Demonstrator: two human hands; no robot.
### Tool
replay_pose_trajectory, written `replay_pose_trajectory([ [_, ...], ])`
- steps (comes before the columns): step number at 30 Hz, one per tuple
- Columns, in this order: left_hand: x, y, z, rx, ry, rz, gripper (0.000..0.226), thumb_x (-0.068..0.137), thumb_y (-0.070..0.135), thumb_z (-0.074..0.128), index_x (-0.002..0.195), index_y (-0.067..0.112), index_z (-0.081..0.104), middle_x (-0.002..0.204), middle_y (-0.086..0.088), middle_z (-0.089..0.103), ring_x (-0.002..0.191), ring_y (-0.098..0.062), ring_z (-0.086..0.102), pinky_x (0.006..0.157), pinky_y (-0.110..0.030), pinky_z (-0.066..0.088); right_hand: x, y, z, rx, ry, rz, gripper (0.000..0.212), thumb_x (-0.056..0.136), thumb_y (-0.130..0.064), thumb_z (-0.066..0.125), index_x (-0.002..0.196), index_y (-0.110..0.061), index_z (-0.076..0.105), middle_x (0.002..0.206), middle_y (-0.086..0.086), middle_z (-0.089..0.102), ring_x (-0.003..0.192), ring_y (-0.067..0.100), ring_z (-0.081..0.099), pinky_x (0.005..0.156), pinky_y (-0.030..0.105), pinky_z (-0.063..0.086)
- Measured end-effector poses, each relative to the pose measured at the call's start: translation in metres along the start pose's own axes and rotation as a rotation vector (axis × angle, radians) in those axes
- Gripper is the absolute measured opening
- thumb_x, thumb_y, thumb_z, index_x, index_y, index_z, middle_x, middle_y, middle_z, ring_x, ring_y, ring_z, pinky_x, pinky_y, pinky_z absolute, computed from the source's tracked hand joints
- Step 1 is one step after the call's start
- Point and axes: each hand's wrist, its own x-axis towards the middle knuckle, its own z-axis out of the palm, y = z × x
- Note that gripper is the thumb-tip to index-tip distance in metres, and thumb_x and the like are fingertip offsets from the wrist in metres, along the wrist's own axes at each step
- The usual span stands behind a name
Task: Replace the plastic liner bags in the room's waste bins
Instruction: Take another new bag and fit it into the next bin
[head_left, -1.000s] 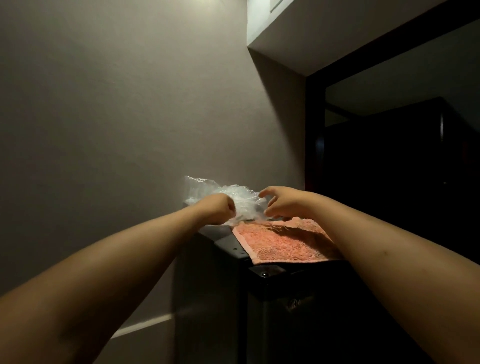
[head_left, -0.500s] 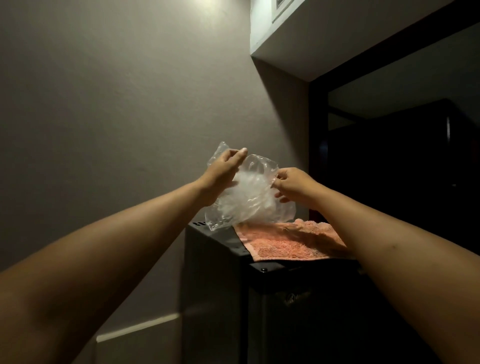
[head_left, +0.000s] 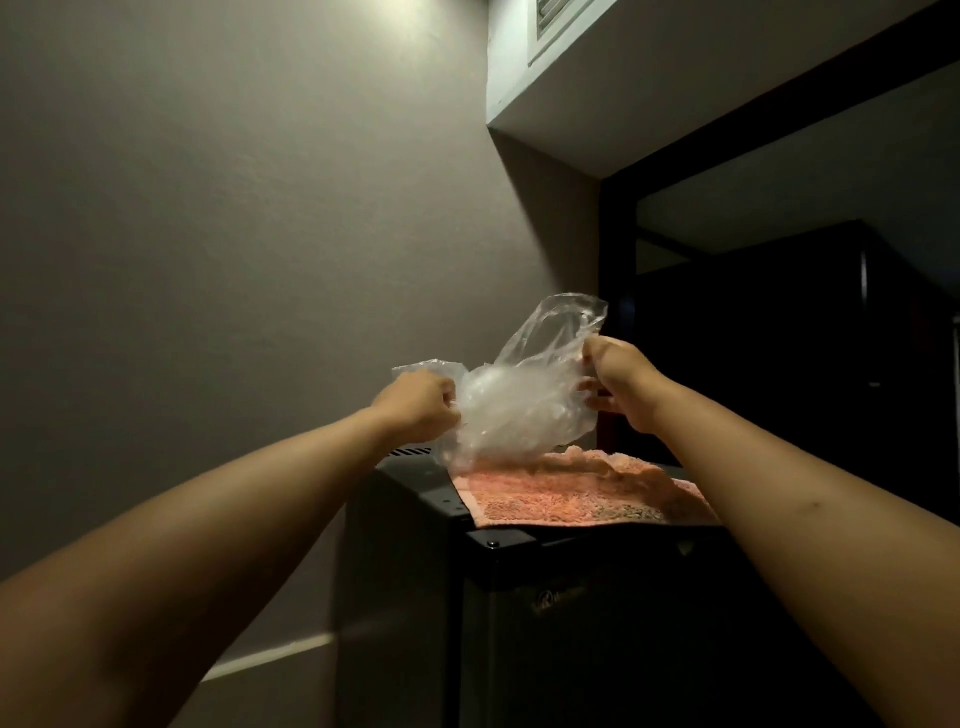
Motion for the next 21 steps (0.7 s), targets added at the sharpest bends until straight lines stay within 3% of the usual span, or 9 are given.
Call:
replay_pose_trajectory([
  [6, 0.001, -0.010, -0.008, -0.017, 0.092, -0.169, 0.020, 0.085, 0.020, 0.054, 0.065, 0.017, 0.050, 0.067, 0.001, 0.054, 0.068, -0.024, 0.052, 0.053, -0.028, 0.032, 0.006, 0.000, -0.015, 0.449, 0.304, 0.210, 0.032, 0.100, -0.018, 0.032, 0.097, -0.010, 0.062, 0.070, 0.007, 0.061, 0.044, 0.011, 0.056, 0.035, 0.016, 0.040],
  [8, 0.001, -0.013, -0.009, -0.055, 0.097, -0.216, 0.018, 0.084, 0.020, 0.054, 0.067, 0.015, 0.055, 0.069, -0.003, 0.059, 0.068, -0.025, 0.056, 0.052, -0.028, 0.035, 0.005, 0.001, -0.021, 0.570, 0.364, 0.258, 0.035, 0.102, -0.021, 0.032, 0.092, -0.008, 0.063, 0.059, 0.008, 0.059, 0.035, 0.014, 0.051, 0.037, 0.018, 0.041],
  [11, 0.000, -0.012, -0.009, -0.129, 0.075, -0.264, 0.012, 0.080, 0.019, 0.053, 0.073, 0.009, 0.058, 0.074, -0.008, 0.068, 0.068, -0.027, 0.068, 0.058, -0.035, 0.055, 0.003, 0.003, -0.023, 0.623, 0.193, 0.235, 0.041, 0.101, -0.044, 0.040, 0.104, -0.008, 0.060, 0.085, 0.014, 0.067, 0.070, 0.027, 0.066, 0.057, 0.030, 0.056],
  [13, -0.001, -0.009, -0.008, -0.143, 0.094, -0.260, 0.014, 0.080, 0.015, 0.050, 0.088, 0.006, 0.057, 0.081, -0.013, 0.071, 0.067, -0.026, 0.070, 0.062, -0.038, 0.061, 0.002, 0.004, -0.021, 0.489, -0.013, 0.173, 0.065, 0.088, -0.072, 0.049, 0.120, -0.016, 0.058, 0.110, 0.015, 0.064, 0.099, 0.031, 0.066, 0.080, 0.042, 0.060],
  [14, 0.000, -0.007, -0.008, -0.155, 0.113, -0.249, 0.020, 0.082, 0.012, 0.049, 0.101, 0.007, 0.052, 0.084, -0.014, 0.069, 0.066, -0.026, 0.070, 0.059, -0.038, 0.060, 0.002, 0.005, -0.017, 0.351, -0.102, 0.127, 0.067, 0.082, -0.072, 0.060, 0.127, -0.022, 0.056, 0.120, 0.012, 0.061, 0.108, 0.030, 0.063, 0.085, 0.043, 0.058],
  [16, 0.000, -0.002, -0.009, -0.223, 0.122, -0.195, 0.041, 0.086, 0.004, 0.045, 0.122, 0.020, 0.036, 0.086, -0.014, 0.065, 0.066, -0.028, 0.067, 0.049, -0.035, 0.056, 0.000, 0.008, -0.009, 0.005, -0.219, 0.021, 0.051, 0.084, -0.038, 0.077, 0.129, -0.023, 0.056, 0.119, 0.005, 0.060, 0.104, 0.019, 0.062, 0.076, 0.036, 0.056],
  [18, -0.001, 0.005, -0.012, -0.309, 0.096, -0.142, 0.057, 0.086, -0.005, 0.042, 0.128, 0.033, 0.034, 0.086, -0.015, 0.064, 0.066, -0.029, 0.067, 0.044, -0.031, 0.053, -0.004, 0.009, -0.001, -0.252, -0.218, -0.027, 0.016, 0.087, -0.007, 0.067, 0.102, -0.011, 0.064, 0.092, 0.007, 0.061, 0.072, 0.011, 0.061, 0.059, 0.026, 0.050],
  [19, 0.000, 0.007, -0.013, -0.362, 0.096, -0.137, 0.058, 0.086, -0.007, 0.041, 0.126, 0.035, 0.039, 0.088, -0.015, 0.063, 0.067, -0.029, 0.066, 0.046, -0.032, 0.055, -0.004, 0.010, 0.001, -0.264, -0.191, -0.021, 0.006, 0.088, -0.003, 0.062, 0.091, -0.007, 0.064, 0.082, 0.008, 0.058, 0.063, 0.010, 0.058, 0.054, 0.026, 0.051],
  [21, 0.004, 0.013, -0.016, -0.524, 0.121, -0.169, 0.051, 0.088, -0.007, 0.037, 0.120, 0.030, 0.052, 0.090, -0.014, 0.061, 0.066, -0.027, 0.062, 0.048, -0.031, 0.055, -0.003, 0.011, 0.004, -0.143, -0.163, -0.017, 0.011, 0.091, 0.000, 0.055, 0.093, -0.007, 0.064, 0.086, 0.010, 0.057, 0.073, 0.017, 0.058, 0.066, 0.034, 0.057],
])
